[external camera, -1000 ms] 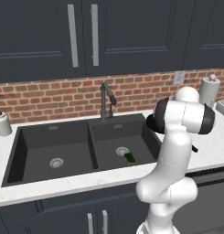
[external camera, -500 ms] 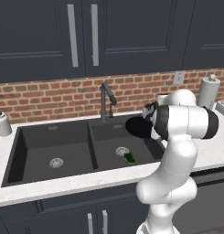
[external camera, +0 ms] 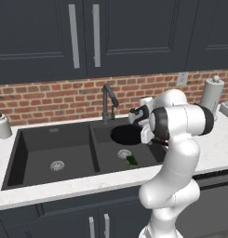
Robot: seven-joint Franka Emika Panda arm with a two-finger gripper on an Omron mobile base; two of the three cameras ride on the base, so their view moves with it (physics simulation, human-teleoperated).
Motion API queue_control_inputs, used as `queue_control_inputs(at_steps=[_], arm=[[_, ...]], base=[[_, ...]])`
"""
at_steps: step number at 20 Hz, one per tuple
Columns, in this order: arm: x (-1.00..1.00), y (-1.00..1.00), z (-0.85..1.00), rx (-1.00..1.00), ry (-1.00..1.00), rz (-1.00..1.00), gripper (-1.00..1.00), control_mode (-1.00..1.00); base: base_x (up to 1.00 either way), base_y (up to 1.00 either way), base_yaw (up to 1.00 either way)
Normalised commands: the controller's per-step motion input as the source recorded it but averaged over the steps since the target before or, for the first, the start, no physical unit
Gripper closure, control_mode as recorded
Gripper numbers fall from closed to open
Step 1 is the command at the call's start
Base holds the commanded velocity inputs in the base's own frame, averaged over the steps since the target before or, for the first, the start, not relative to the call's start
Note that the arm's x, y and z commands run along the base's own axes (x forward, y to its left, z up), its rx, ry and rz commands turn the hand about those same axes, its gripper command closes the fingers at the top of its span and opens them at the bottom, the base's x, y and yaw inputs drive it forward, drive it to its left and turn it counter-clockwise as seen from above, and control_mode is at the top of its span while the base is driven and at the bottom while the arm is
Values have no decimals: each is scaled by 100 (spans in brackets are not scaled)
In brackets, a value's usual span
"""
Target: Pick the pan and sponge and place them into the sink. Then turn on the water.
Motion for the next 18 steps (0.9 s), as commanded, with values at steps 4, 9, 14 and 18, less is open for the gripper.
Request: queue_control_inputs(at_steps=[4, 9, 14, 18], arm=[[49, 15, -11, 3, 20, 16, 100, -100], [54, 13, -43, 7, 13, 10, 100, -100], [46, 12, -60, 11, 4, 9, 100, -100], [36, 7, -60, 16, 0, 7, 100, -100]], base=[[0, 0, 0], [0, 0, 0], [0, 0, 0], [0, 0, 0]])
